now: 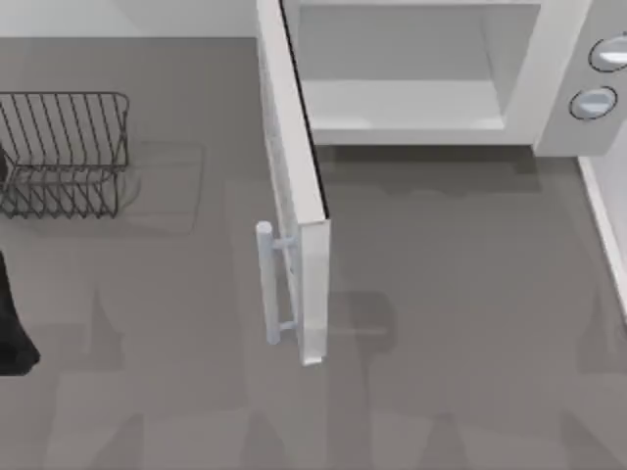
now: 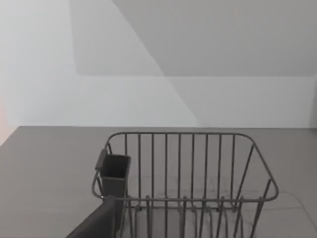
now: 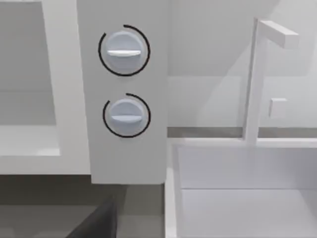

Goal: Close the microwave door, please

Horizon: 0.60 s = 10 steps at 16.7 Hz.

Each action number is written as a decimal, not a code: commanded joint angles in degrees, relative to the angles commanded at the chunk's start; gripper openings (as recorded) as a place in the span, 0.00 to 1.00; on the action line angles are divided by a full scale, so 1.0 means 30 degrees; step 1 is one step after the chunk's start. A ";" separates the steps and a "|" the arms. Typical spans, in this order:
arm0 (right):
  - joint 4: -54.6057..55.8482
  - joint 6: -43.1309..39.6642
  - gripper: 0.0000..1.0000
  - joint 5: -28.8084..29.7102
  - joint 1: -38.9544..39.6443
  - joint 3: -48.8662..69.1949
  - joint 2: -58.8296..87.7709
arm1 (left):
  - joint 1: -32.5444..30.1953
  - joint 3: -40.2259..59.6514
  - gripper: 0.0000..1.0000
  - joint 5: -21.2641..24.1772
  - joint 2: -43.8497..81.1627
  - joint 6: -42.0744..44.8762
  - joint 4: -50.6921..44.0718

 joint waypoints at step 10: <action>0.0000 0.0000 1.00 0.0000 0.0000 0.0000 0.0000 | -0.1772 0.4325 1.00 0.1653 0.6253 0.3017 -0.5236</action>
